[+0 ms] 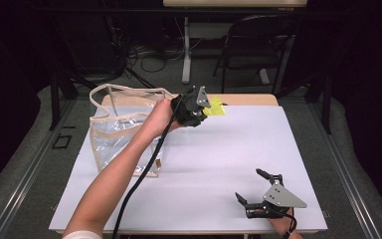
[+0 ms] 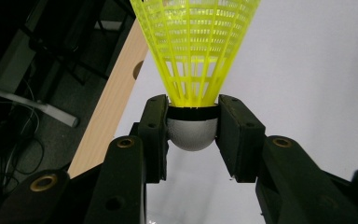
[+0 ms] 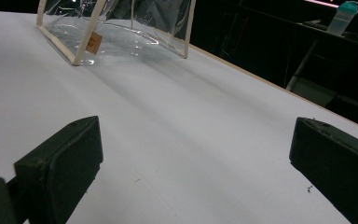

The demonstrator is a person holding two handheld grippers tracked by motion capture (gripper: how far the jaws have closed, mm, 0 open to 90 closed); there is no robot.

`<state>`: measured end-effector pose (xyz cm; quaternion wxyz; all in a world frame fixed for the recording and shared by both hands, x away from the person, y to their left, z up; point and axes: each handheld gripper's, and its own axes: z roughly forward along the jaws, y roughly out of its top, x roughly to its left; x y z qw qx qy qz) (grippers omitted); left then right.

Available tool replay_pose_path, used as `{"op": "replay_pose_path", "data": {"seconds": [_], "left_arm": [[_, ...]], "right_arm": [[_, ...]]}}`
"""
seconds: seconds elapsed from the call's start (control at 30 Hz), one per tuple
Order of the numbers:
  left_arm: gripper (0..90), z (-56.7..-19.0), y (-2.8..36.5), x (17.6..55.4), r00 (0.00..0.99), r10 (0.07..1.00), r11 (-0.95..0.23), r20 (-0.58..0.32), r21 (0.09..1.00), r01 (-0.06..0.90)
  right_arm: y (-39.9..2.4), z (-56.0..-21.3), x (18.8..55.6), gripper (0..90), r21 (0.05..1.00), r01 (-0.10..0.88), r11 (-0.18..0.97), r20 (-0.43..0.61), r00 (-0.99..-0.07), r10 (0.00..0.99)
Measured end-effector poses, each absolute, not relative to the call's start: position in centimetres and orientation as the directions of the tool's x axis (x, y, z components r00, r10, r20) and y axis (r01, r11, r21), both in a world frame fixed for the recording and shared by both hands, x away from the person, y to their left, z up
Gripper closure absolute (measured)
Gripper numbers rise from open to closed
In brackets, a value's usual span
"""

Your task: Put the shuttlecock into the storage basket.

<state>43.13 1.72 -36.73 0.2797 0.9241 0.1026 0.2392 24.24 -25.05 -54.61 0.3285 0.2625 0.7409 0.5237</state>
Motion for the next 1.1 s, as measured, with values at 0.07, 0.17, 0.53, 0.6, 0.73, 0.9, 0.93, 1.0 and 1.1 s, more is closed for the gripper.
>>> {"op": "replay_pose_path", "data": {"seconds": [0.07,0.17,0.53,0.6,0.73,0.9,0.93,1.0,1.1], "left_arm": [[64.5,-36.6,1.8,43.2,0.862,0.327,-0.821,0.387,0.569,0.056],[64.5,-36.4,1.9,43.2,0.863,0.324,-0.823,0.388,0.565,0.055],[64.5,-35.7,2.3,43.2,0.853,0.333,-0.818,0.401,0.572,0.05],[64.5,-35.6,2.4,43.3,0.852,0.332,-0.82,0.404,0.57,0.049],[64.5,-35.4,2.6,43.3,0.847,0.342,-0.817,0.407,0.575,0.053],[64.5,-35.1,3.0,43.4,0.846,0.343,-0.818,0.409,0.573,0.055],[64.6,-35.0,3.1,43.4,0.847,0.344,-0.818,0.406,0.572,0.057],[64.5,-34.8,3.3,43.4,0.843,0.35,-0.814,0.408,0.577,0.059],[64.5,-34.7,3.6,43.4,0.835,0.356,-0.813,0.419,0.58,0.056]], "right_arm": [[-25.1,-54.6,24.2,2.0,0.948,0.046,0.314,-0.211,-0.646,0.733],[-25.1,-54.6,24.2,2.0,0.949,0.046,0.313,-0.21,-0.646,0.734],[-25.1,-54.6,24.2,2.1,0.948,0.048,0.314,-0.211,-0.645,0.734],[-25.1,-54.6,24.2,2.1,0.948,0.047,0.315,-0.212,-0.645,0.735],[-25.1,-54.6,24.2,2.1,0.948,0.047,0.314,-0.211,-0.645,0.734],[-25.1,-54.6,24.3,2.1,0.948,0.046,0.316,-0.214,-0.644,0.734],[-25.1,-54.6,24.3,2.1,0.947,0.047,0.317,-0.214,-0.644,0.734],[-25.1,-54.6,24.3,2.1,0.946,0.048,0.32,-0.216,-0.643,0.735],[-25.1,-54.6,24.3,2.1,0.947,0.048,0.319,-0.215,-0.642,0.735]]}}
